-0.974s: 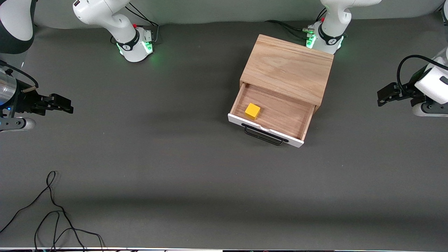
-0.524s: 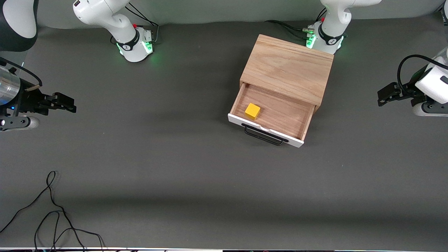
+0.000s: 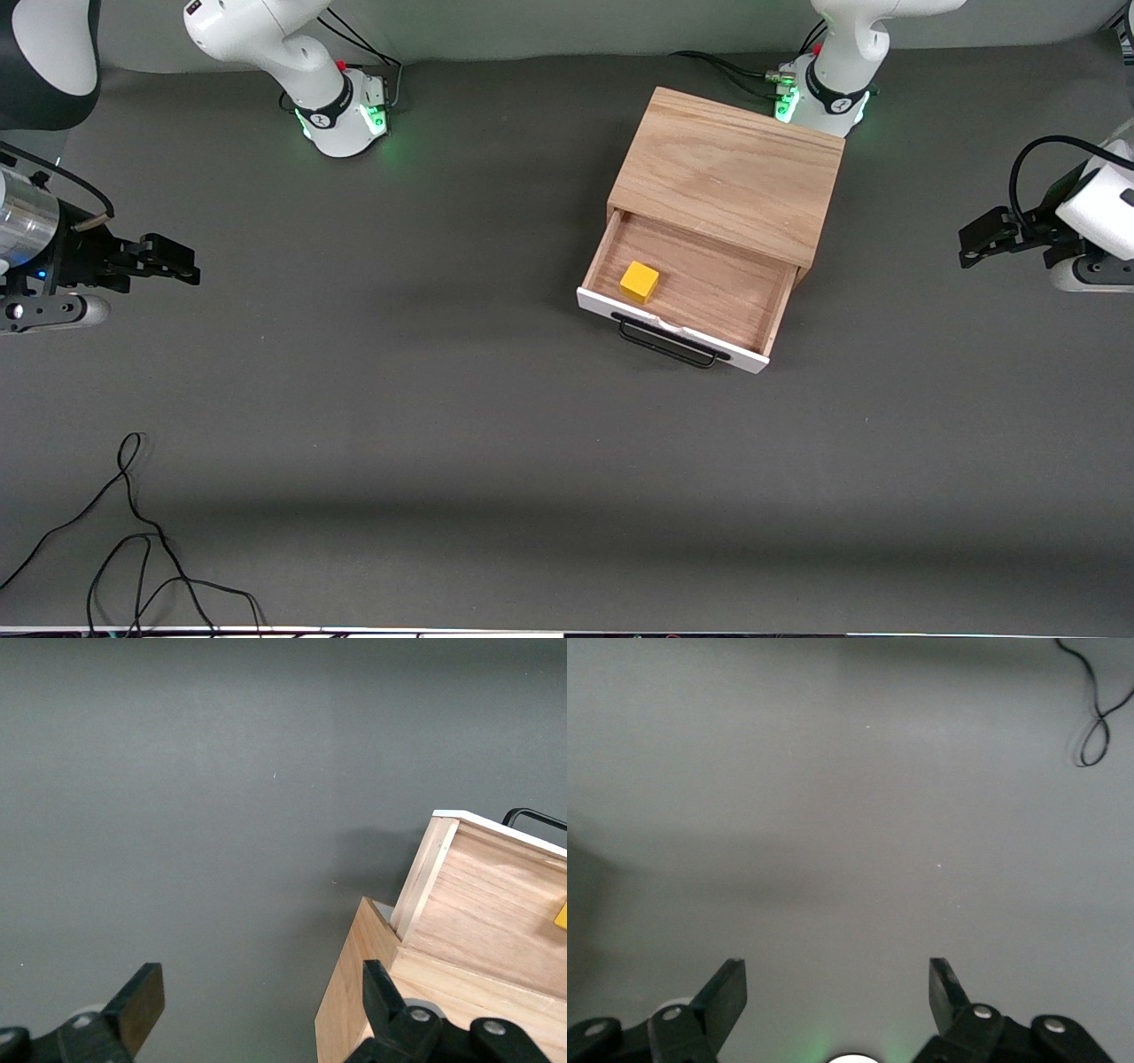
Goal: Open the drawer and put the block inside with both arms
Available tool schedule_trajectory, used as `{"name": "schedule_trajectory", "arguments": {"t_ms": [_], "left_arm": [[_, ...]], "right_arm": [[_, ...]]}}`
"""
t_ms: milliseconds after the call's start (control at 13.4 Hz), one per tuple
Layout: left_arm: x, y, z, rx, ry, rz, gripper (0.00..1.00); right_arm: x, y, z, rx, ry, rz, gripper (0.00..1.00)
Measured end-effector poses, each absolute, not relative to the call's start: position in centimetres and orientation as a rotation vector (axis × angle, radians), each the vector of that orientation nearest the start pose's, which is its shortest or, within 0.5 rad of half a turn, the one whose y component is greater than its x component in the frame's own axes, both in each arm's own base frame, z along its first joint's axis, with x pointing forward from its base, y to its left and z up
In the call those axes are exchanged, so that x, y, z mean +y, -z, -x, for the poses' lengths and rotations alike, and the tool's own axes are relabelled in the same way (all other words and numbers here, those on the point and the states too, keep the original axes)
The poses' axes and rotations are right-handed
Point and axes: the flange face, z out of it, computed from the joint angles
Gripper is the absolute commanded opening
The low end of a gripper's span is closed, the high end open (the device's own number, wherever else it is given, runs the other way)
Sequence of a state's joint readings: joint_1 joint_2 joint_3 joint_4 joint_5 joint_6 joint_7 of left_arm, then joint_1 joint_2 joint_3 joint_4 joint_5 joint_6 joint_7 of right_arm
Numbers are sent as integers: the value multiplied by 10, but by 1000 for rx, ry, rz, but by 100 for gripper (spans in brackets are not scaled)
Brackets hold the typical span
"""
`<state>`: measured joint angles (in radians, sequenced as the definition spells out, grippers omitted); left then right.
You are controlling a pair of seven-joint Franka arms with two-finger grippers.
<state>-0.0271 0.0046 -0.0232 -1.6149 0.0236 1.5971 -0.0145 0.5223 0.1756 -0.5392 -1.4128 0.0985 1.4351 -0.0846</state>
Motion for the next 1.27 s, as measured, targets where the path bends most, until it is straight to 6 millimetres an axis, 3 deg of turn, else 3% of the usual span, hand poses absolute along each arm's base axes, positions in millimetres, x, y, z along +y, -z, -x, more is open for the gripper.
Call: {"name": "schedule_trajectory", "arguments": {"t_ms": [300, 524, 974, 1198, 1273], "left_arm": [[-25, -608, -555, 56, -20, 3117, 100], [-24, -621, -548, 52, 13, 3117, 100], [-19, -617, -549, 40, 6, 3117, 100], [-21, -609, -551, 46, -11, 3117, 100], [-21, -607, -552, 46, -15, 3117, 100]], "right_arm": [[3, -601, -586, -93, -195, 3060, 92], [2, -608, -581, -97, -180, 3051, 92], [-11, -598, -551, -71, -130, 3050, 92], [1, -606, -554, -139, -45, 3147, 93], [4, -608, -554, -151, -34, 3152, 100]]}}
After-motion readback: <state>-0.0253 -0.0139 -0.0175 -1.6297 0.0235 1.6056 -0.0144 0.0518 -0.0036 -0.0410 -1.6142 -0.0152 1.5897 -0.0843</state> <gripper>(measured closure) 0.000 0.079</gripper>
